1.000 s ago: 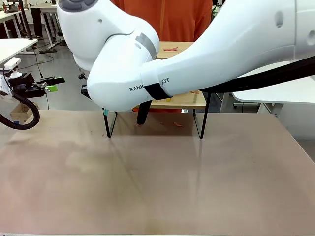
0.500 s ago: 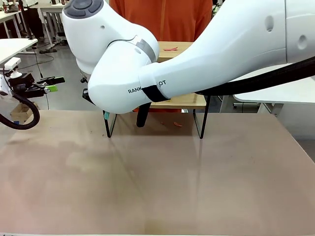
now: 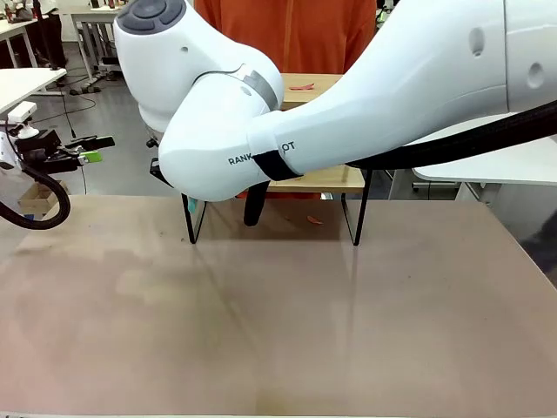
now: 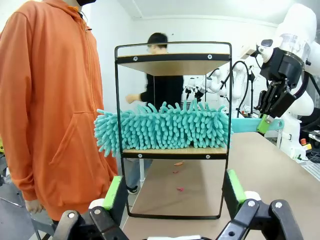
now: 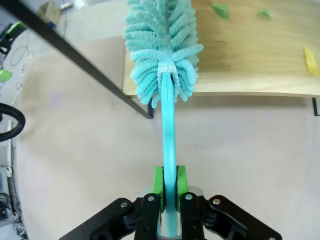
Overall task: Clean the shelf.
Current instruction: Clean the specific section of the Shelf indicated by the human with the Duster.
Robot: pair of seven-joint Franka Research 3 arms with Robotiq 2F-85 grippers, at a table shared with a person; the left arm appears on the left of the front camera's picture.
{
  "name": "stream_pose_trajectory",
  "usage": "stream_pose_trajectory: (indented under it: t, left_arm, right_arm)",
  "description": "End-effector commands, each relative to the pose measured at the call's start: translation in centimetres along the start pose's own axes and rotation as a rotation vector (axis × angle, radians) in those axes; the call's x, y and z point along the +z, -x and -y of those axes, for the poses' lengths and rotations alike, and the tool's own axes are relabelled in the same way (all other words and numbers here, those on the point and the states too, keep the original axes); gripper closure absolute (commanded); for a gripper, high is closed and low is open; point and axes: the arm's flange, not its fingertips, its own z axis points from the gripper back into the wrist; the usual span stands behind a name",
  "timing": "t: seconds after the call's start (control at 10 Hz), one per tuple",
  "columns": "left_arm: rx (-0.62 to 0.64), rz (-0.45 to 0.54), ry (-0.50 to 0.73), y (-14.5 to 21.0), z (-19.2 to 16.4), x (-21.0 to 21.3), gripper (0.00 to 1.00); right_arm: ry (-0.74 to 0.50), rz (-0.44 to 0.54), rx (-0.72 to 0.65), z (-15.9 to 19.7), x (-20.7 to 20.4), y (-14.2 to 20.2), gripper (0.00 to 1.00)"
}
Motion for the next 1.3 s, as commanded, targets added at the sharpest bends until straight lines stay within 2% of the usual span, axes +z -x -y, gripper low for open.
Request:
stream_pose_trajectory:
  t: [0.0, 0.5, 1.2]
  left_arm:
    - [-0.011, -0.006, 0.008, -0.3, 0.1, -0.1, 0.0]
    - [-0.011, -0.006, 0.008, -0.3, 0.1, -0.1, 0.0]
    - [-0.011, -0.006, 0.008, -0.3, 0.1, -0.1, 0.0]
  right_arm:
    - [0.012, -0.043, -0.003, 4.5, 0.2, 0.6, 0.87]
    - [0.029, -0.11, -0.083, 13.6, -0.1, 1.6, 0.87]
    - [0.144, -0.148, -0.217, 25.9, 1.9, 0.9, 0.87]
